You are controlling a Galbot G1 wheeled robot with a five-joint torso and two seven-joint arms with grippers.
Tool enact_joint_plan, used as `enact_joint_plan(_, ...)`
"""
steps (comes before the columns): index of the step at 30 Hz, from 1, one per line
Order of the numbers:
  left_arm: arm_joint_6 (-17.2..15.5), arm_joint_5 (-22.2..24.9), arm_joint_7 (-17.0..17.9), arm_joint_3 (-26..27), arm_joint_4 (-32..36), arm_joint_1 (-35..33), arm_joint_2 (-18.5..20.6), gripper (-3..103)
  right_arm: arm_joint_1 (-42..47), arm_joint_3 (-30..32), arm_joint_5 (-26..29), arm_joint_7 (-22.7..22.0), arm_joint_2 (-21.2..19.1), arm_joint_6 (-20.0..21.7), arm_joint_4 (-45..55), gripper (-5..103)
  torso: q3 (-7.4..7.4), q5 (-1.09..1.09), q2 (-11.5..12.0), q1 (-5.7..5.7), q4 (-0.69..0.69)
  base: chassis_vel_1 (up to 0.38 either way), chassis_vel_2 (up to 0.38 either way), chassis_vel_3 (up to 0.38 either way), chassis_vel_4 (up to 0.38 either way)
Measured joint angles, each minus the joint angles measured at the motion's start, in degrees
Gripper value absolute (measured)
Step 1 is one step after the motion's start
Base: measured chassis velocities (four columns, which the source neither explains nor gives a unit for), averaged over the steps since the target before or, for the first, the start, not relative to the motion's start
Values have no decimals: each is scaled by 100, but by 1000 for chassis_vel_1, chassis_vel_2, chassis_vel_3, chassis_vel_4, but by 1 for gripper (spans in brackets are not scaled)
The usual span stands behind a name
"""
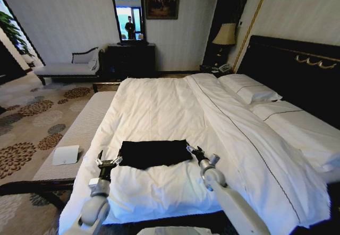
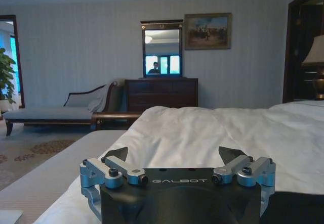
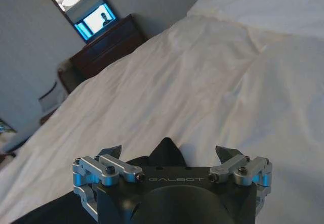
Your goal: Fold the clothes on the bed.
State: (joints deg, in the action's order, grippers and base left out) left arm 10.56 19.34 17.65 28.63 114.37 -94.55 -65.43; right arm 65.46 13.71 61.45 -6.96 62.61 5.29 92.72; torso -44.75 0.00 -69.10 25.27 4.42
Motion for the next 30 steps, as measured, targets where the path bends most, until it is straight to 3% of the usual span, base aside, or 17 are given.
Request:
enact_joint_plan(4, 20, -51, -27, 130, 446, -474, -67, 100, 73, 101, 428, 410, -146, 209, -26, 100, 0, 0, 0, 0, 0, 0, 0, 0, 0)
enact_joint_plan(15, 41, -48, -90, 153, 1291, -1121, -159, 100, 22, 48, 560, 541, 61, 358, -271, 100, -1, 1, 0, 1, 0, 0, 0, 0, 0)
enact_joint_plan(25, 47, 17, -192, 143, 1393, -1250, -137, 100, -144, -38, 482, 644, 289, 308, -850, 100, -1, -1, 1, 1, 0, 0, 0, 0, 0)
enact_joint_plan(30, 46, 17, -192, 141, 1382, -1241, -136, 100, -123, 1, 700, 669, 438, 329, -878, 100, -1, 0, 1, 1, -1, 0, 0, 0, 0)
